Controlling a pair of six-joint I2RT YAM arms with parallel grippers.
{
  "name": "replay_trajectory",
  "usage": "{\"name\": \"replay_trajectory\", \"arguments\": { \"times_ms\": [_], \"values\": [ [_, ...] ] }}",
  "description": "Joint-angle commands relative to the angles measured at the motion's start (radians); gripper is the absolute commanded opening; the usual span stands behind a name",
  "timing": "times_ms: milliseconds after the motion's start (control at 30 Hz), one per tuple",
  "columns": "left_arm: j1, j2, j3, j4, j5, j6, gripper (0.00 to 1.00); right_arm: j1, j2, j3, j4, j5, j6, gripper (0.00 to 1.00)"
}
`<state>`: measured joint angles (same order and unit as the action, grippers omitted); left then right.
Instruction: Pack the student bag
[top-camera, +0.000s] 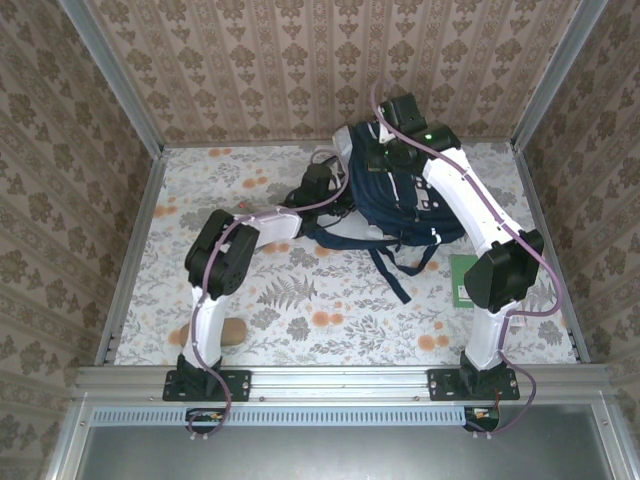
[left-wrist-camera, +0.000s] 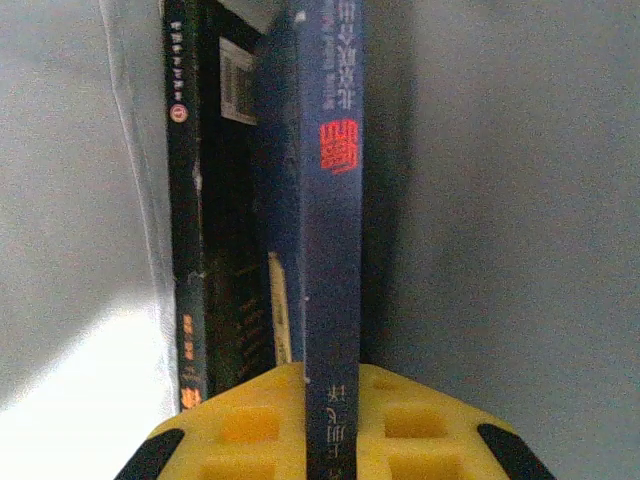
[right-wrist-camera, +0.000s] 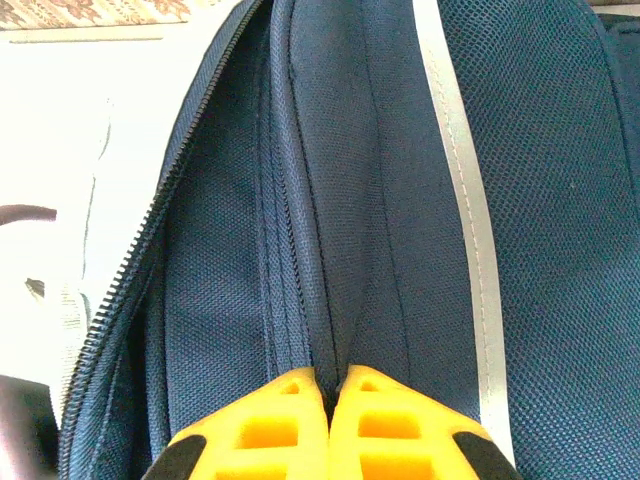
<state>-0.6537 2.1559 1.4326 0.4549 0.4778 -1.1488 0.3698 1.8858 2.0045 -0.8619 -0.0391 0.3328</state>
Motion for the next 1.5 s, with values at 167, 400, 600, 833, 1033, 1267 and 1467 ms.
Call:
{"name": "replay_trajectory", "arguments": {
  "times_ms": [167,400,600,833,1033,1267,1467],
  "values": [
    [-0.062,0.144,0.291,-0.275,-0.122,0.127,0.01,0.009,-0.046,0.118,0.075,-0.097,0.026,0.00],
    [-0.102,0.253,0.441,-0.388,-0.189,0.129,0.12,0.006,-0.039,0.124,0.070,-0.115,0.026,0.00],
    [-0.106,0.282,0.477,-0.390,-0.167,0.118,0.44,0.005,-0.039,0.123,0.071,-0.115,0.024,0.00],
    [-0.082,0.168,0.345,-0.394,-0.201,0.162,0.49,-0.002,-0.050,0.093,0.076,-0.105,0.022,0.00],
    [-0.053,0.057,0.199,-0.339,-0.238,0.171,0.46,-0.008,-0.054,0.073,0.083,-0.102,0.023,0.00],
    [-0.027,-0.059,0.072,-0.307,-0.271,0.197,0.45,-0.010,-0.062,0.055,0.082,-0.095,0.018,0.00],
    [-0.019,-0.077,0.016,-0.240,-0.242,0.181,0.21,-0.011,-0.069,0.034,0.096,-0.099,0.028,0.00]
  ]
}}
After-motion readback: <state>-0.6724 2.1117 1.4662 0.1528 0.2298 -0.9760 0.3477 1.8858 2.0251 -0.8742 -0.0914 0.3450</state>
